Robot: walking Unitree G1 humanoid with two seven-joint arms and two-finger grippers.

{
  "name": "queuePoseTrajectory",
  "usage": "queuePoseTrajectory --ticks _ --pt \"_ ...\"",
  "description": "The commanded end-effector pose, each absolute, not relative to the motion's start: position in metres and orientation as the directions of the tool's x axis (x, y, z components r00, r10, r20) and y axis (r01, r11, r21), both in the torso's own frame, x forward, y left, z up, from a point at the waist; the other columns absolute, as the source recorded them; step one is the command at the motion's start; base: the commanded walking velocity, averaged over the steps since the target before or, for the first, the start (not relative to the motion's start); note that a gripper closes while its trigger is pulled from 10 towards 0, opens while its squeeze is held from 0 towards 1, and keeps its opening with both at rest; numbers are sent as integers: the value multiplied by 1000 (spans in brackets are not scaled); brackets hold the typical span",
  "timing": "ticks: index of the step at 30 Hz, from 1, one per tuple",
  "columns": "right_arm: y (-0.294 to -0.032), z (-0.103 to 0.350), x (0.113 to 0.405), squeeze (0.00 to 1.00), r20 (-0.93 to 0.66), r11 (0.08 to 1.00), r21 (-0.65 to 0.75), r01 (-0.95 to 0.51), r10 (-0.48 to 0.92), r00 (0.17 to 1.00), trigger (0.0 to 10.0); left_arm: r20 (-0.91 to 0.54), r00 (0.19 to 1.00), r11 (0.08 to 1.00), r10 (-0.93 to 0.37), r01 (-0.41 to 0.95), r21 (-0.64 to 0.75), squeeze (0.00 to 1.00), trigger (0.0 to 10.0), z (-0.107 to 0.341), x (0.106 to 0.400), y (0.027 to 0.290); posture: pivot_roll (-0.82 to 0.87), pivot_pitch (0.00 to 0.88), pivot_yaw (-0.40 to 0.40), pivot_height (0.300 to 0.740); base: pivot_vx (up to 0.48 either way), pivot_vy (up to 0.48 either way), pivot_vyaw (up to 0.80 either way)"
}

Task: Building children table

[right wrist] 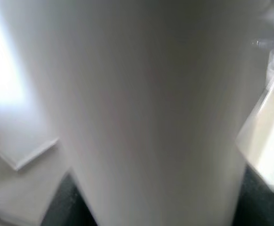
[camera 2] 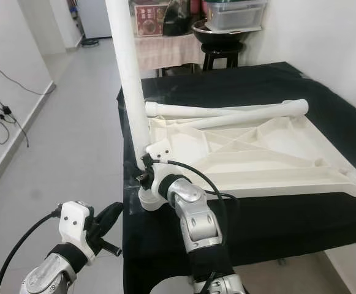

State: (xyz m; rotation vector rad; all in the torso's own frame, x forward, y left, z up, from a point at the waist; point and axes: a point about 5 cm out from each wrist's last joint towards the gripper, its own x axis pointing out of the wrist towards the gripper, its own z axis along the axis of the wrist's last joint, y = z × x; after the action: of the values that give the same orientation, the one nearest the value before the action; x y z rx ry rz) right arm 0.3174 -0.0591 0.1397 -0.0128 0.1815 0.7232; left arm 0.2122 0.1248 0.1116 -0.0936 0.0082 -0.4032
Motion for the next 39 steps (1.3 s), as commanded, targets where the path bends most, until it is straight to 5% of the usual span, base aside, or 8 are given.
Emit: queuePoseTrajectory --ticks 1,10,11,19,20,22,33,39 --pt "-56 129 315 1000 -200 698 103 -708 712 673 10000 2 923 919 -385 384 -87 0 10000 111 212 128 16 55 43 740 0 0 0" --pt "-48 171 319 867 -119 246 -39 -968 961 249 10000 1 920 915 -393 391 -94 0 10000 110 214 125 14 38 51 740 0 0 0" --pt "-50 168 327 0 -160 187 -13 -982 969 186 10000 2 919 915 -395 393 -97 0 10000 110 215 125 20 36 48 740 0 0 0" --pt "-51 163 339 0 -189 133 54 -990 975 120 10000 2 920 916 -391 389 -93 0 10000 110 215 124 36 28 42 740 0 0 0" --pt "-51 161 342 0 -198 136 72 -988 973 119 1922 2 921 917 -389 388 -93 0 10000 110 215 124 38 28 40 740 0 0 0" --pt "-52 160 345 0 -206 140 84 -987 971 120 0 3 921 917 -389 387 -92 0 10000 110 215 124 38 28 40 740 0 0 0" --pt "-69 154 348 0 -199 216 78 -973 960 197 0 5 921 916 -390 389 -98 0 10000 110 214 122 24 37 37 740 0 0 0" --pt "-82 128 348 0 -305 624 -16 -781 741 599 0 6 920 915 -391 390 -100 0 10000 111 212 123 20 46 29 740 0 0 0"
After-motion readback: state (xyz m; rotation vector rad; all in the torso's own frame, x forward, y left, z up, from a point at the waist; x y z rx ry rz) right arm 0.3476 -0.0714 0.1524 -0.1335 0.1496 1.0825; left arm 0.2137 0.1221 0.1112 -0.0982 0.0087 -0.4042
